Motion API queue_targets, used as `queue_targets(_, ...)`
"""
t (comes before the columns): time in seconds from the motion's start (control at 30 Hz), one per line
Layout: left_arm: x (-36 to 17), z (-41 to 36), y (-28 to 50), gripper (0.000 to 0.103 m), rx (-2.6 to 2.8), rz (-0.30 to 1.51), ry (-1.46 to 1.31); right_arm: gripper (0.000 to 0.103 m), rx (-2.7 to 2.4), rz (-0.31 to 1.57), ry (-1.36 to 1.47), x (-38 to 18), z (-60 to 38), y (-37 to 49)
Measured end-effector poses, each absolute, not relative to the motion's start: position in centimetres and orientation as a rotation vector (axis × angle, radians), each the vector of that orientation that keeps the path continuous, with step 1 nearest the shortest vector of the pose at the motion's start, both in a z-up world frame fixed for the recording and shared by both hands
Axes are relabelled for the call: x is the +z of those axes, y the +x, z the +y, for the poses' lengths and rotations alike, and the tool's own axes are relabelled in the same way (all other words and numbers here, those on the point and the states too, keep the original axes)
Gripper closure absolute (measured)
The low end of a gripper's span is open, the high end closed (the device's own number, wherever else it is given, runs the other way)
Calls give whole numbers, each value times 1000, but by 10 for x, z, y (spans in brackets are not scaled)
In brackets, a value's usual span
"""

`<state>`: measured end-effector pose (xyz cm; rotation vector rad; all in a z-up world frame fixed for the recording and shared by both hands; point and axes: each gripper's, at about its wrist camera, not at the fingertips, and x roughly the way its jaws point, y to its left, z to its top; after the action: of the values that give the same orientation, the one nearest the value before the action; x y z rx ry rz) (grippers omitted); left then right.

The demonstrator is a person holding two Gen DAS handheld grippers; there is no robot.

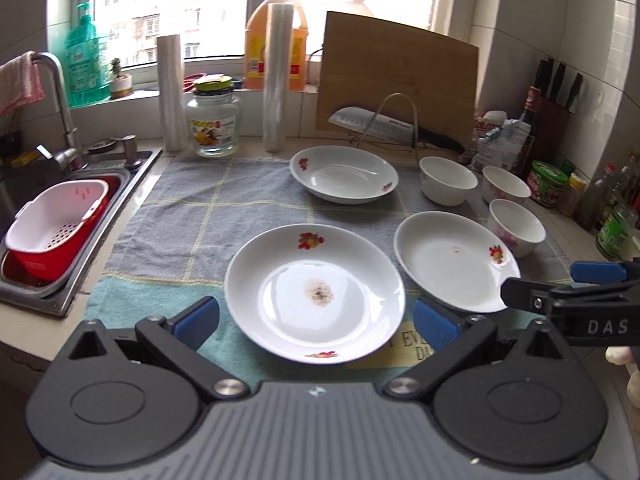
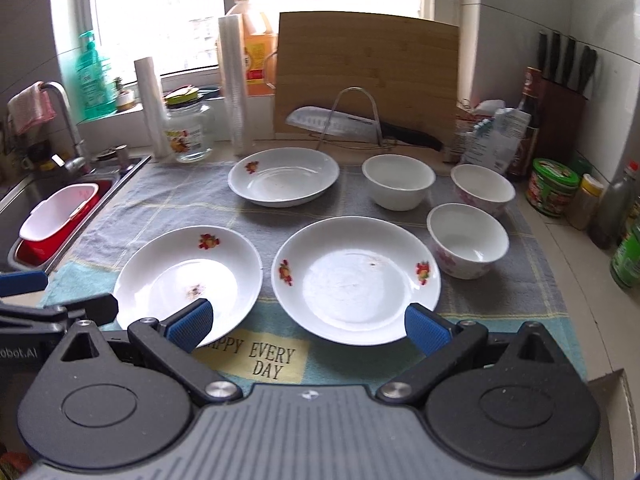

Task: Organize plates and bowls
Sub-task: 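Move the left tool to the rim of the stained white plate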

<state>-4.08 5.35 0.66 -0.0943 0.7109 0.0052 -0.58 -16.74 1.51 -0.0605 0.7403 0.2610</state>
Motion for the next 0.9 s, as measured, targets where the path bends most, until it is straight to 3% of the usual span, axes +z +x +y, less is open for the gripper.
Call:
queue_targets(0.6,-13,80,-43,1,168,746,-140,0,592,850,-250,-62,-112,17)
queue_targets(0.9,-19,77,-28,1,239,794,-141,0,718,819,-364,-94,-81,37)
